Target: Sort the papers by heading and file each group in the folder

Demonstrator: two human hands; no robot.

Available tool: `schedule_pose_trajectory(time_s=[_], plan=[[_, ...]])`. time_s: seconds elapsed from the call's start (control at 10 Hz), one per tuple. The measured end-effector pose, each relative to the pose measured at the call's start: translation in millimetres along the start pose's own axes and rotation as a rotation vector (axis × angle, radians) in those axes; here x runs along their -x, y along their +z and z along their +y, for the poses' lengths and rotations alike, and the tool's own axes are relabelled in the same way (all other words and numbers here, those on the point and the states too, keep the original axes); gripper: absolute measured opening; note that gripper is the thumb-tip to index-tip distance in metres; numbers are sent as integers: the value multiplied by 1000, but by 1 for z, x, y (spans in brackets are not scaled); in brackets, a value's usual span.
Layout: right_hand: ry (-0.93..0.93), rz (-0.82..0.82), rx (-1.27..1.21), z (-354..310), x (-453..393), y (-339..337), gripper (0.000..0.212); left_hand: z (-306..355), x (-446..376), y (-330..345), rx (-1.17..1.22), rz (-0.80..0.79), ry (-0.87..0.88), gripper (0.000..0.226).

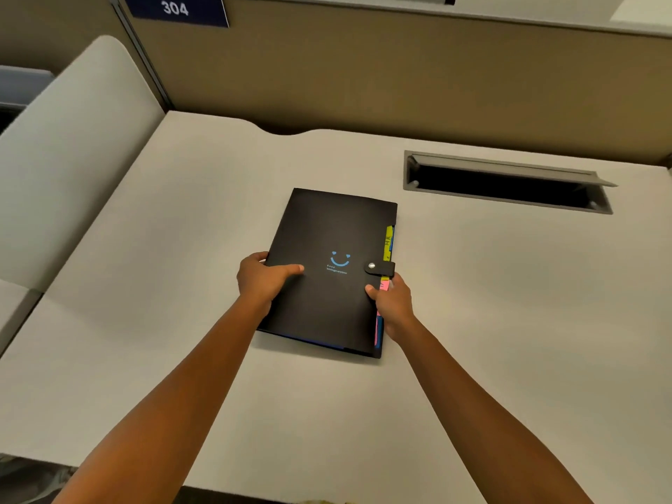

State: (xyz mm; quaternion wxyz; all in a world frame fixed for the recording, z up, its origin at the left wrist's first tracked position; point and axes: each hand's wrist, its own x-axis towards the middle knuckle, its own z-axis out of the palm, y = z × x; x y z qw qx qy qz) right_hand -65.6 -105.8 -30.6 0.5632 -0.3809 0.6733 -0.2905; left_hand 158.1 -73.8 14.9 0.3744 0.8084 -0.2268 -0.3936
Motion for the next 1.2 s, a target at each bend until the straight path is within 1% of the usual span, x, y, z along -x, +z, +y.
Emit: schedule_pose_trajectory(time_s=[0.1, 0.2, 0.3, 0.4, 0.5, 0.6, 0.7, 0.8, 1.0, 1.1, 1.2], plan=[[-13, 63, 42, -7, -14, -35, 44, 14, 10, 39, -31, -76, 44, 83], [-38, 110, 96, -11, -22, -56, 46, 18, 15, 62, -73, -104, 66, 82], [-55, 215, 122, -13, -31, -80, 50, 16, 19, 88, -126, -150, 97, 80], [-61, 251, 129, -13, -35, -89, 49, 14, 21, 98, -148, -154, 134, 78], [-113, 302, 175, -11, -40, -91, 48, 12, 19, 104, -209, -137, 178, 81], [-132, 365, 195, -10, -40, -89, 51, 11, 15, 104, -285, -129, 188, 86], [-148, 398, 216, -6, -37, -87, 61, 7, 10, 104, -356, -122, 210, 87], [-168, 405, 228, -4, -37, -87, 64, 5, 11, 103, -382, -113, 248, 89], [-192, 359, 292, -1, -32, -86, 58, 2, 12, 102, -428, -112, 308, 90], [-208, 348, 278, -4, -30, -94, 59, 4, 16, 101, -481, -93, 332, 86], [-242, 395, 317, -10, -24, -96, 59, 9, 21, 103, -519, -54, 401, 77]])
